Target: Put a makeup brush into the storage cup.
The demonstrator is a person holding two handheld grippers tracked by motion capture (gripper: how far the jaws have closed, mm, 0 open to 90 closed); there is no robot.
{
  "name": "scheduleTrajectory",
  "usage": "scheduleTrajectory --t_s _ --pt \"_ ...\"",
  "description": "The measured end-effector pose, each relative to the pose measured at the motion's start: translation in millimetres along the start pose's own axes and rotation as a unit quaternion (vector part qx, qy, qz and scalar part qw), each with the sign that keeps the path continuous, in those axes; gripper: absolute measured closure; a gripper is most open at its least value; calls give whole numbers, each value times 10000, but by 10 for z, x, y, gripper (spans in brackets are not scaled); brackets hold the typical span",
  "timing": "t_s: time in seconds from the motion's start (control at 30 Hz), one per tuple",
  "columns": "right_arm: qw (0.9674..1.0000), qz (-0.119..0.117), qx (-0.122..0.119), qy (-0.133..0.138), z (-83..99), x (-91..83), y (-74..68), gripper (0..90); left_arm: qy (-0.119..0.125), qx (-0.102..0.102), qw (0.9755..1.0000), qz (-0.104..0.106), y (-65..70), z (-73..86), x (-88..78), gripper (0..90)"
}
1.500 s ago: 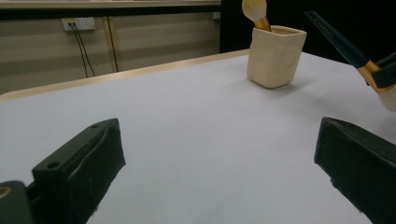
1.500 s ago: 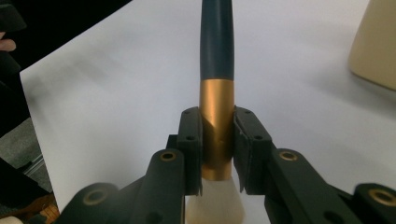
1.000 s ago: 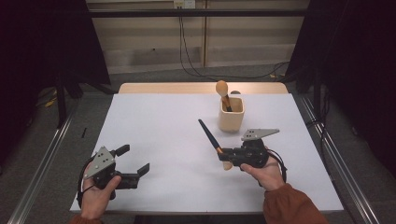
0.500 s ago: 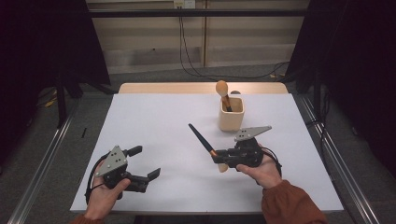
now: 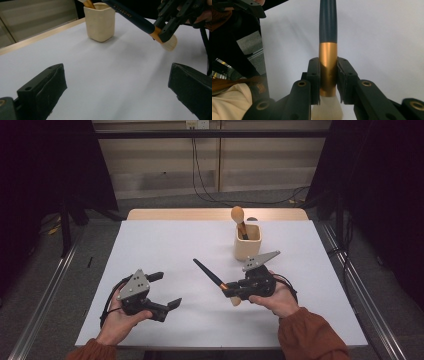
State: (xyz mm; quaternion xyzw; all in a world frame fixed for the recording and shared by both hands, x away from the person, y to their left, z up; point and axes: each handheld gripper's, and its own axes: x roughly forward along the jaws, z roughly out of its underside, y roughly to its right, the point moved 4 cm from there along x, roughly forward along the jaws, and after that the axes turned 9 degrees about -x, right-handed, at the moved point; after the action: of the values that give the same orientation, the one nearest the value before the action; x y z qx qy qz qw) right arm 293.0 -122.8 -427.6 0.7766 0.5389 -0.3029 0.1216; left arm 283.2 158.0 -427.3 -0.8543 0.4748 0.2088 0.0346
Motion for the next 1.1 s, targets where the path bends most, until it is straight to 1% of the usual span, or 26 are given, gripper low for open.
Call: scheduleTrajectory --t_s 0.03,0.1,0.17,0.2,0.27,0.33,0.4,0.43,0.47,0.5,0.53,0.57,0.6,0.63,0.67,0.73,0.8,0.87,0.93,0.97,1.0,1.03,1.07,1.1 --pt "10000 -33 -24 -26 -7 9 -7 750 -32 36 10000 22 8 -3 10 19" --pt "9999 -72 -86 -91 -14 22 -17 749 -137 39 9998 151 34 -12 35 19" --pt "9996 -152 -151 -175 -19 33 -32 750 -196 70 9996 213 49 -17 45 21" --pt "9994 -188 -176 -230 -20 38 -39 749 -237 114 9995 198 50 -18 48 23" --pt "9988 -256 -226 -345 -13 50 -47 749 -279 104 9993 227 56 -12 58 24" --pt "9984 -294 -256 -416 -1 71 -55 749 -370 152 9989 239 58 -10 57 26" --pt "9979 -330 -286 -486 3 88 -65 749 -385 166 9987 273 65 -21 54 24" --pt "9975 -349 -310 -522 1 93 -70 750 -385 200 9986 288 70 -33 50 24" --pt "9972 -362 -340 -566 -1 97 -78 749 -410 290 9984 274 68 -48 43 24" --pt "9968 -384 -364 -591 -7 102 -88 749 -420 318 9983 239 69 -62 41 23" --pt "9962 -410 -421 -644 -12 105 -96 749 -466 329 9981 251 65 -70 38 31" --pt "9957 -442 -435 -685 -15 106 -103 749 -501 288 9979 291 65 -77 41 30" --pt "9951 -495 -453 -732 -18 112 -111 750 -546 323 9975 305 63 -84 47 28" --pt "9937 -540 -541 -817 -17 119 -117 750 -589 351 9971 322 63 -89 51 30" --pt "9932 -546 -534 -881 -18 124 -125 750 -624 348 9969 342 63 -91 57 29" --pt "9917 -601 -621 -948 -18 143 -126 750 -703 328 9963 381 63 -98 64 32" --pt "9902 -658 -667 -1037 -17 157 -131 750 -871 301 9947 460 56 -106 73 47" --pt "9886 -707 -711 -1127 -18 181 -138 750 -958 309 9939 459 43 -122 77 46" --pt "9870 -737 -761 -1205 -24 200 -146 750 -1011 298 9931 514 44 -140 77 64" --pt "9863 -757 -795 -1233 -28 205 -147 749 -1017 267 9931 519 47 -154 77 57" --pt "9858 -752 -816 -1263 -35 213 -148 750 -1070 275 9924 545 47 -173 78 52" --pt "9842 -796 -866 -1320 -44 220 -149 750 -1101 254 9919 586 48 -181 79 56" --pt "9835 -810 -877 -1362 -49 225 -151 750 -1137 235 9914 597 45 -190 84 53" --pt "9823 -838 -879 -1426 -55 232 -157 750 -1229 233 9906 556 39 -202 91 52"
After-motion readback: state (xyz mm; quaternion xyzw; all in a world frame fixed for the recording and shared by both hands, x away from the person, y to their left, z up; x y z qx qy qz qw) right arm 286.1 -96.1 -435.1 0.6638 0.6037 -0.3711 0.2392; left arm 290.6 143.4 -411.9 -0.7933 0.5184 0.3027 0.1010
